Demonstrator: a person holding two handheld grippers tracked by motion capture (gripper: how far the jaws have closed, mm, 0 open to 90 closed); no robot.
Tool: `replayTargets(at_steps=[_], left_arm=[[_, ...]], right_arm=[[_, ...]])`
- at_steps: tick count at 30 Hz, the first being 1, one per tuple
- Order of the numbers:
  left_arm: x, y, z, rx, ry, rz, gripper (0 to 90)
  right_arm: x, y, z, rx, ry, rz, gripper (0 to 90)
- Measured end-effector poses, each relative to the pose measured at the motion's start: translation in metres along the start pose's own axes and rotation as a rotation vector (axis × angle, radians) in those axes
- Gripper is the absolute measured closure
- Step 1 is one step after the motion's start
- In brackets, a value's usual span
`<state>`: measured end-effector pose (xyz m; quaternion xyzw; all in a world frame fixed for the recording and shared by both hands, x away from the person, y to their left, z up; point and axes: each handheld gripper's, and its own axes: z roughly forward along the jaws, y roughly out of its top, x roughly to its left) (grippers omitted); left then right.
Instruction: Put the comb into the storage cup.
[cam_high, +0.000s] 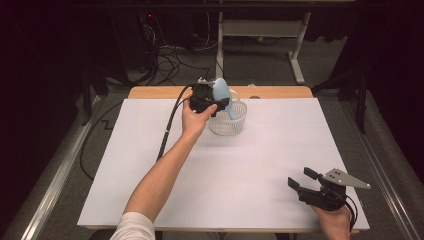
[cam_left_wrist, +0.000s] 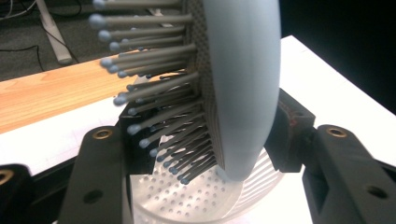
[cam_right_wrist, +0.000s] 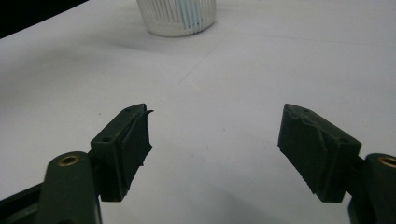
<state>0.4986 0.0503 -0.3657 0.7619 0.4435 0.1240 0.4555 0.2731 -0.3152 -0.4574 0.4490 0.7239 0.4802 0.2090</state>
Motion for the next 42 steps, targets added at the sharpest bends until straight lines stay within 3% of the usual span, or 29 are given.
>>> replayTargets(at_steps=[11,21,30,42], left_arm=[[0.006,0.0,-0.003,0.026,-0.001,0.001,40.7],[0.016,-0.004,-0.003,0.066,0.036,-0.01,34.7],[0.028,-0.012,-0.005,0.063,0.045,-0.056,31.8],[0.029,-0.014,-0.007,0.082,0.057,-0.042,30.8]], right_arm=[[0.001,0.0,0.0,-0.001,-0.005,-0.005,25.4],[0.001,0.0,0.0,-0.002,-0.004,-0.005,25.4],[0.002,0.0,0.001,-0.001,-0.004,-0.006,25.4],[0.002,0.001,0.001,-0.002,-0.004,-0.008,25.4]])
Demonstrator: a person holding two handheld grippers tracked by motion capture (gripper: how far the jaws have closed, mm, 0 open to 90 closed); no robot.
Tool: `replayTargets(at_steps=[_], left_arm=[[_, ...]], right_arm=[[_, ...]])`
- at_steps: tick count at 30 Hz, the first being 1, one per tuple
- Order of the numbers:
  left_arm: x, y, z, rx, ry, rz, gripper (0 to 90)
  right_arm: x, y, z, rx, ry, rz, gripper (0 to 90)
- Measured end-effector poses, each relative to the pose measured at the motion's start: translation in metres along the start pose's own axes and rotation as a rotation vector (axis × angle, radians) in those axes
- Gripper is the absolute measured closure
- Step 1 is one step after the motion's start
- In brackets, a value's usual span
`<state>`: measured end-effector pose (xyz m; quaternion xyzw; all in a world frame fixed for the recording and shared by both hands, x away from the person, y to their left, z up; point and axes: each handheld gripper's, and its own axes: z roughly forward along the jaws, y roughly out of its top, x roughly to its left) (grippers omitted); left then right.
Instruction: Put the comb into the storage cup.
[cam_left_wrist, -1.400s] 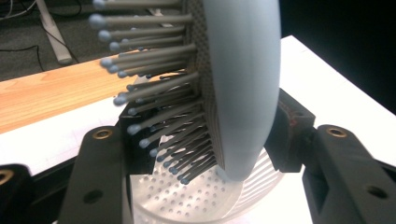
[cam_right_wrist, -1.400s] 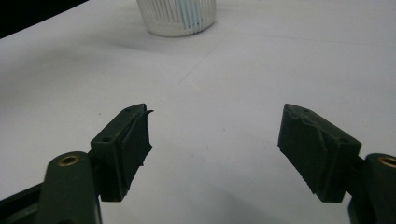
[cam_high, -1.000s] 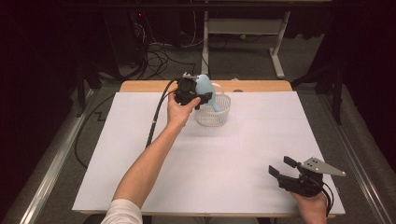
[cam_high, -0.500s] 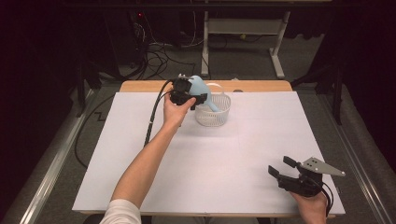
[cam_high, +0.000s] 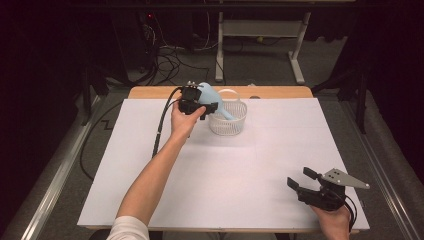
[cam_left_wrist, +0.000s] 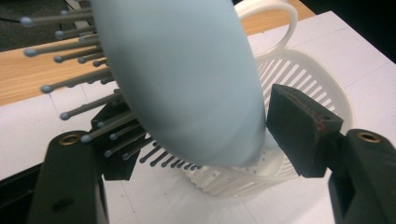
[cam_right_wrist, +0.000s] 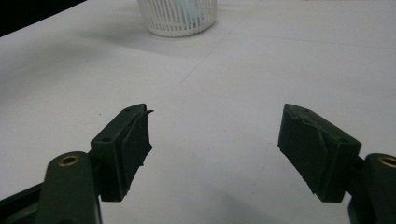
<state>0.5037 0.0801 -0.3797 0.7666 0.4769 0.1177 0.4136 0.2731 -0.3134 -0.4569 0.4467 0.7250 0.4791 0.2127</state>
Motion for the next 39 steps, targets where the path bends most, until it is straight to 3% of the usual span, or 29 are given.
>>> replayTargets(at_steps=[16,27,39], left_arm=[[0.005,-0.008,-0.003,0.004,0.0,-0.01,28.5],[0.011,-0.013,-0.02,-0.033,0.024,-0.011,28.9],[0.013,-0.015,-0.039,-0.053,0.041,0.026,28.9]], right_arm=[[0.001,0.0,0.0,-0.003,0.0,-0.005,25.4],[0.001,0.0,0.0,-0.005,-0.009,-0.007,25.4],[0.0,0.001,-0.001,-0.017,-0.008,-0.003,25.3]])
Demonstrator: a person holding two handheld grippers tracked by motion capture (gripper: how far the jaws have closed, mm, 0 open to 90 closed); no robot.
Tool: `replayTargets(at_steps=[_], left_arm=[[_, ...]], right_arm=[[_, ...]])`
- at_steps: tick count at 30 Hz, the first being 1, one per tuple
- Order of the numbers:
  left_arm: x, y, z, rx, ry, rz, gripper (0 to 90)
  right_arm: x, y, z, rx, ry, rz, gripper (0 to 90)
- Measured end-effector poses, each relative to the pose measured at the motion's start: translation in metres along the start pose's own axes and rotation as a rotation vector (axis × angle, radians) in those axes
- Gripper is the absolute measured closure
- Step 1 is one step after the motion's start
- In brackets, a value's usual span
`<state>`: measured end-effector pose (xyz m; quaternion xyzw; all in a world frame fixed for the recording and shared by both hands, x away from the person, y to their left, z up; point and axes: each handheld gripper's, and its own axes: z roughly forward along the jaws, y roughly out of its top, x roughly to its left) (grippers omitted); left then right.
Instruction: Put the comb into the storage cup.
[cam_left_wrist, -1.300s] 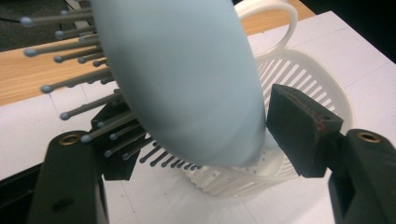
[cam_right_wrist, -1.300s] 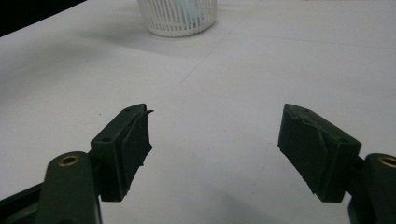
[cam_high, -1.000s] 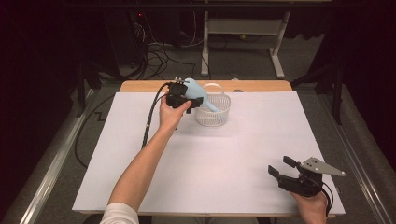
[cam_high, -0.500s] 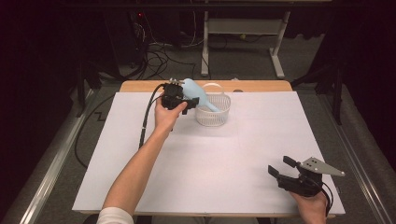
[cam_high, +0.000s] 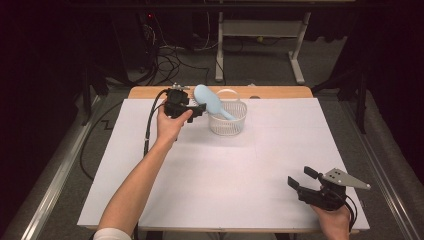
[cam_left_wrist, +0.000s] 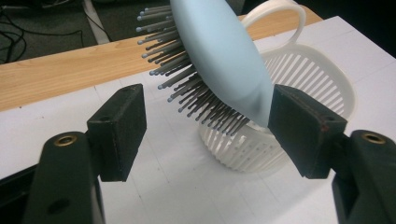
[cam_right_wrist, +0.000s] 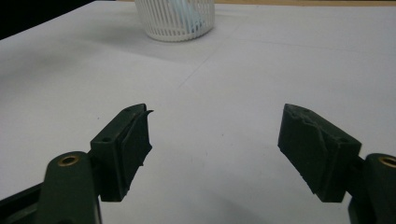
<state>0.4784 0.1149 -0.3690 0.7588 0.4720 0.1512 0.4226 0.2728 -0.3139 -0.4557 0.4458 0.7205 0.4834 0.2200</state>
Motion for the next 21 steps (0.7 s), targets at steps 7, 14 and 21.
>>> replayTargets(at_steps=[7,14,21], left_arm=[[-0.002,0.0,-0.006,-0.009,0.004,0.017,28.9],[-0.001,-0.003,-0.014,-0.03,0.01,0.02,30.1],[0.0,-0.009,-0.018,-0.035,0.002,0.016,30.1]], right_arm=[[-0.002,0.001,0.0,-0.01,-0.004,0.001,25.2],[-0.003,0.001,0.0,-0.013,-0.007,0.002,25.1],[-0.003,0.001,0.0,-0.016,-0.008,0.002,25.0]])
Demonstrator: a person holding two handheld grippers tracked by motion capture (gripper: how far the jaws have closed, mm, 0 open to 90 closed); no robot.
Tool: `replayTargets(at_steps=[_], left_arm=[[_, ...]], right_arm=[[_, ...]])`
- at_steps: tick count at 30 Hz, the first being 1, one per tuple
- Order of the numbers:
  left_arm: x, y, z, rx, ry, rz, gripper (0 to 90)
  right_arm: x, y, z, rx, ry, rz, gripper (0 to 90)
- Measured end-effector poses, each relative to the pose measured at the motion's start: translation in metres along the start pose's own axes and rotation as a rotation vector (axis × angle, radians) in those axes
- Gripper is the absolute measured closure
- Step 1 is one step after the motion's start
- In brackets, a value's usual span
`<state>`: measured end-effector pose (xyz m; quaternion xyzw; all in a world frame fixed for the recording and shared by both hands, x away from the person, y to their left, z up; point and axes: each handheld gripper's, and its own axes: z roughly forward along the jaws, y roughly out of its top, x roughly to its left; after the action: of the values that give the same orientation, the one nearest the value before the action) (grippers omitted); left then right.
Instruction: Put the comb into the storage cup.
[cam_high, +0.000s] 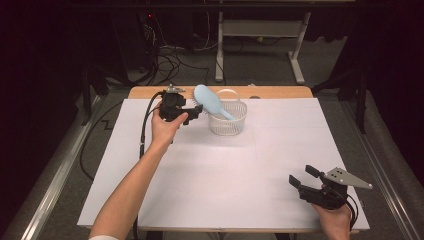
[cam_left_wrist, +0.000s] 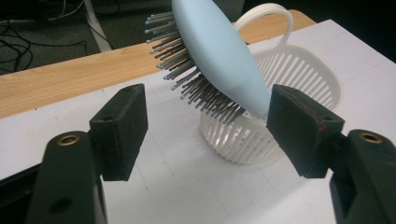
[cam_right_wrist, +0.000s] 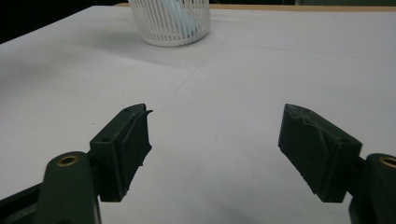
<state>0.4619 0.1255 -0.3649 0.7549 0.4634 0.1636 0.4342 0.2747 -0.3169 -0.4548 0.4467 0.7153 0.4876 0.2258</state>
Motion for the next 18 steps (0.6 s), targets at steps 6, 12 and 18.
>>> replayTargets(at_steps=[6,12,18], left_arm=[[-0.0007,-0.0009,-0.0042,0.002,-0.007,0.008,30.1],[-0.0013,-0.0015,-0.0071,-0.007,-0.016,0.006,30.1],[-0.0007,-0.0049,-0.0075,0.0,-0.016,0.009,30.1]], right_arm=[[0.0004,-0.0001,0.0006,0.005,0.0,0.0,25.0],[-0.0012,-0.0007,-0.0001,0.004,-0.003,0.0,25.1],[-0.0015,-0.0009,-0.0012,0.004,-0.006,0.005,25.1]])
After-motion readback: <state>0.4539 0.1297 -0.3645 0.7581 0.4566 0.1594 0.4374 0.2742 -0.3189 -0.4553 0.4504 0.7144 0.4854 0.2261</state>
